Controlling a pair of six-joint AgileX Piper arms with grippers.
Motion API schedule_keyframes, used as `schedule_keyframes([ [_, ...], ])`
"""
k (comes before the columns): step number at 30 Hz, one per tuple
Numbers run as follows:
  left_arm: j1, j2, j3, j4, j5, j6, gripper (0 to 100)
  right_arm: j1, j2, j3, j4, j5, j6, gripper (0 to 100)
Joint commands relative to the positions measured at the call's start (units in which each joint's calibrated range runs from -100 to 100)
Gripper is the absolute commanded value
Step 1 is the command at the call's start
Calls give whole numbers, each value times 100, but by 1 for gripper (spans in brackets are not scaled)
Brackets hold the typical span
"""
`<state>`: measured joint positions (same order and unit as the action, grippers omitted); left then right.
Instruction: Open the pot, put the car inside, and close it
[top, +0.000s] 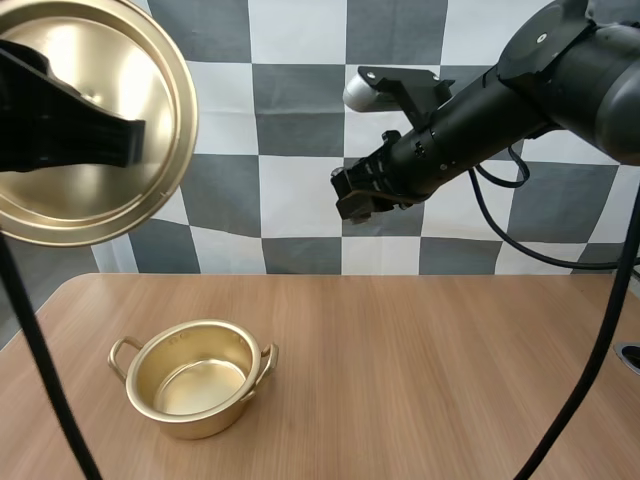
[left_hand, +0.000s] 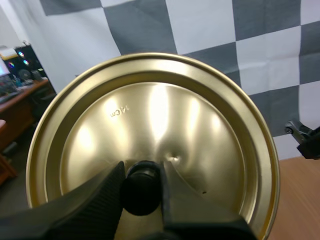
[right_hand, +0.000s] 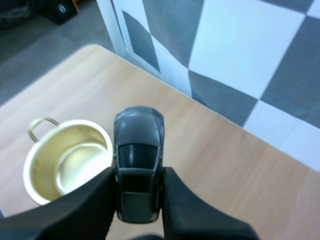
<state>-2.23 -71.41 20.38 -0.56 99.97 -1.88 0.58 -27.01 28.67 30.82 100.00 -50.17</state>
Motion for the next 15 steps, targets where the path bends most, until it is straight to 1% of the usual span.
schedule_keyframes([
  [1, 3, -625, -183, 820, 3, -96, 0, 149, -20, -251, 514, 0, -61, 0],
  [3, 3, -721, -355, 820, 3, -96, 0, 382, 50, -251, 445, 0, -59, 0],
  [9, 72, -796, -620, 992, 3, -96, 0, 1220, 423, -251, 392, 0, -59, 0],
  [12, 105, -796, -620, 1031, 3, -96, 0, 1467, 646, -251, 270, 0, -59, 0],
  [15, 105, -796, -620, 1031, 3, -96, 0, 1692, 910, -251, 162, 0, -59, 0],
])
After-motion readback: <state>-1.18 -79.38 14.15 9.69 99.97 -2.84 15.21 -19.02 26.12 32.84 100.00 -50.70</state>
